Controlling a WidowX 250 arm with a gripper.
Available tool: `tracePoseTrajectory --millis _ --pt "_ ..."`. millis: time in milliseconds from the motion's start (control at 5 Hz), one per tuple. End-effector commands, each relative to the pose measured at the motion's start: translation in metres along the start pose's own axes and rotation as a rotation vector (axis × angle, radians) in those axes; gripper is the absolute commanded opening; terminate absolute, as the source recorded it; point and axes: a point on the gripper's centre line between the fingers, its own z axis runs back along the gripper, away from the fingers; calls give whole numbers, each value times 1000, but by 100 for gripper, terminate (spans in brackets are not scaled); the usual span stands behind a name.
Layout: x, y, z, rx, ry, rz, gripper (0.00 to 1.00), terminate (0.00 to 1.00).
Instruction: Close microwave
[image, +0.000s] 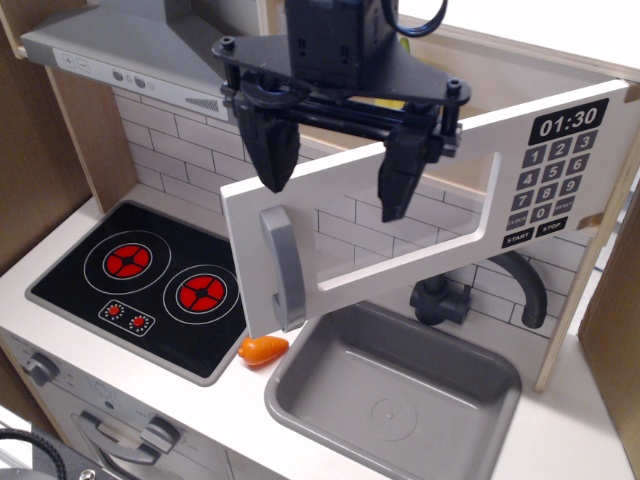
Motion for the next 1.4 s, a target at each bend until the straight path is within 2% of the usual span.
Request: tracePoseTrajectory --millis 0,400,600,800,1200 --pt "0 0 0 0 0 0 100 0" --pt "14 -3 -44 27 6 172 100 0" --pt "19 -9 -65 3 -6 214 100 0" --pt "27 -13 -88 8 8 237 100 0" --pt "40 -8 -111 54 -81 192 100 0"
